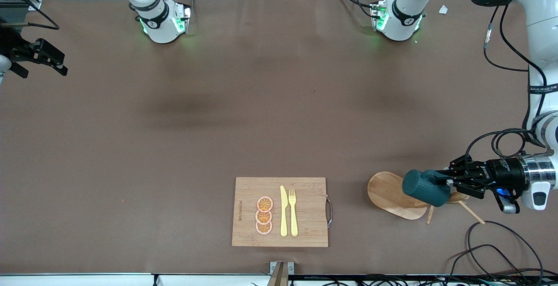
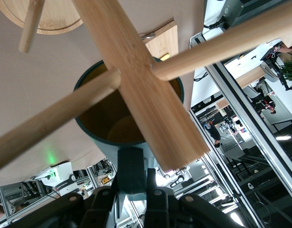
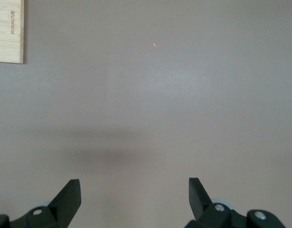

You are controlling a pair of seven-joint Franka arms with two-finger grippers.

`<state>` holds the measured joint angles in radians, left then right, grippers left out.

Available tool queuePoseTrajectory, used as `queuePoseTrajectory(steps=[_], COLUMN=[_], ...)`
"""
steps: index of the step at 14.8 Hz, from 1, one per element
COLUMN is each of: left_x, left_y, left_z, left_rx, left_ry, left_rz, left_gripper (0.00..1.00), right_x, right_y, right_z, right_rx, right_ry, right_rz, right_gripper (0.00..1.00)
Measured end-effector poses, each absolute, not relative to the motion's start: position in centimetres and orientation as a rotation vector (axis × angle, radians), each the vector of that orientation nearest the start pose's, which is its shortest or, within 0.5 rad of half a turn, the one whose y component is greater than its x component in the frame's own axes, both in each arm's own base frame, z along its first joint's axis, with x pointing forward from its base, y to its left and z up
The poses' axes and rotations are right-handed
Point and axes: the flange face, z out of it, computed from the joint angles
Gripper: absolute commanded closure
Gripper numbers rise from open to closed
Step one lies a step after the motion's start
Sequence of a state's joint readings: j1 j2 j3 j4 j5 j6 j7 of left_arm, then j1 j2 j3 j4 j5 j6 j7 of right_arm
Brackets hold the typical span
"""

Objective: Pass cup and hang on rack
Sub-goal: 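Slide the mug handle onto a rack peg with the left gripper, then open the left gripper and release the mug on the peg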

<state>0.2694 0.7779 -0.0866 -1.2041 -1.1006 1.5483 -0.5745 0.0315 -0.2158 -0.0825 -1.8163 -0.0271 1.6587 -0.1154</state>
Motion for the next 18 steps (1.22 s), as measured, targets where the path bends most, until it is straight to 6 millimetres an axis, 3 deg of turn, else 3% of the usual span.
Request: queuePoseTrajectory(steps=[8, 13, 14, 15, 16, 17, 18], left_x=[72.8, 72.8, 72.8, 72.8, 72.8, 72.8, 72.9], left_y=[6.6, 6.7, 6.7, 6.7, 6.7, 6.7, 6.7], left_z=[34.7, 34.7, 34.7, 34.7, 34.7, 34.8, 34.9], left_rx=[1.731, 1.731, 1.731, 1.731, 1.730, 1.730, 1.732], left_ry=[0.982, 0.982, 0.982, 0.983, 0.984, 0.983, 0.980], left_rz=[-0.674, -0.674, -0.674, -0.673, -0.671, -0.668, -0.661], left_gripper=[0.97, 0.81, 0.73, 0.54, 0.20, 0.00, 0.00], right_x=[49.3, 49.3, 49.3, 49.3, 49.3, 49.3, 49.3], right_y=[-3.2, -3.2, -3.2, -3.2, -3.2, -3.2, -3.2], right_z=[62.8, 62.8, 62.8, 62.8, 62.8, 62.8, 62.8], right_rx=[-3.153, -3.153, -3.153, -3.153, -3.153, -3.153, -3.153], right_ry=[-0.106, -0.106, -0.106, -0.106, -0.106, -0.106, -0.106], right_rz=[-0.089, -0.089, -0.089, -0.089, -0.089, -0.089, -0.089], right_gripper=[0.00, 0.00, 0.00, 0.00, 0.00, 0.00, 0.00])
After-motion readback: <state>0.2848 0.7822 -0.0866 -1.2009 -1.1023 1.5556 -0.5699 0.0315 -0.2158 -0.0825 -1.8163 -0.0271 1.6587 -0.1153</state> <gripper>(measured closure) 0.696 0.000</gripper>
